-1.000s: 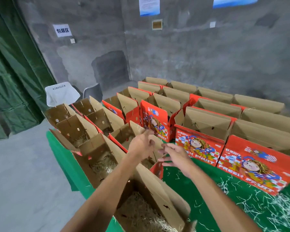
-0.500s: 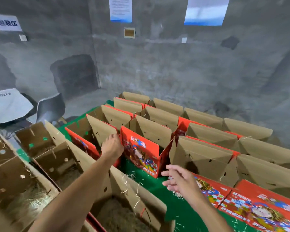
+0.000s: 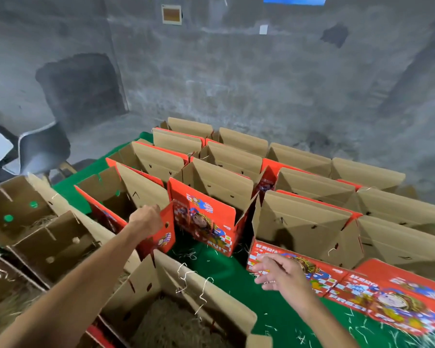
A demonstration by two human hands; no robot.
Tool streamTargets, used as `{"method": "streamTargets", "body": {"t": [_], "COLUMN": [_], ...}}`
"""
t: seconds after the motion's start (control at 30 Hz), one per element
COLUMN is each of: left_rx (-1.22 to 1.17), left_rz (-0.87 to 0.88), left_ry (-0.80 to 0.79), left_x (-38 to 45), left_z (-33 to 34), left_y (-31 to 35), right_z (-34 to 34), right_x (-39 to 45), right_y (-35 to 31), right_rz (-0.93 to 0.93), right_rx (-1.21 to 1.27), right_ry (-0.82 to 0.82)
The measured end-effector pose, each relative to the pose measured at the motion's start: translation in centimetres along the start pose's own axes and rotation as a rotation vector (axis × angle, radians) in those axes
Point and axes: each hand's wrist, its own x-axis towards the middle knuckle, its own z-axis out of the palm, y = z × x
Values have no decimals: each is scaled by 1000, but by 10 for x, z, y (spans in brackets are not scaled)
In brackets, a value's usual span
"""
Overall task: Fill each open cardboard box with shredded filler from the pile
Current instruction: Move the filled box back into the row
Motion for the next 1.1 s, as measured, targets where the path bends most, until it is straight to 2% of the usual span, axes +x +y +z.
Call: {"method": "streamTargets", "body": {"t": [0.1,0.2,0.3,0.47,0.63,0.77,0.93,1.1], "left_rx": [17,3,-13,10,20,122,263,141], "left_rz": [89,149,185,226,263,329,446,535], "left_ry": [-81,-127,-120,-71,-101,-149,-113,-82], "left_x": [-14,-32,-50,-86,-124,-156,-201,-255], "left_z": [-4,-8,-9,0,19,33,38,42], "left_y": [14,40,69,114,149,176,217,276], "right_z": [12,31,55,57,34,12,-10,-47], "right_x": [-10,-22,-30,-44,-60,-65,-76,-97], "right_y": [-9,-14,-8,-14,-7,6,20,42], "right_rz": [6,12,45,-88,-94,-36,70,165], "right_rx": [-98,-335,-456,-564,-483,-381,-220,-40], "right_ry": [-170,-377,-407,-402,-343,-100,24,159]}}
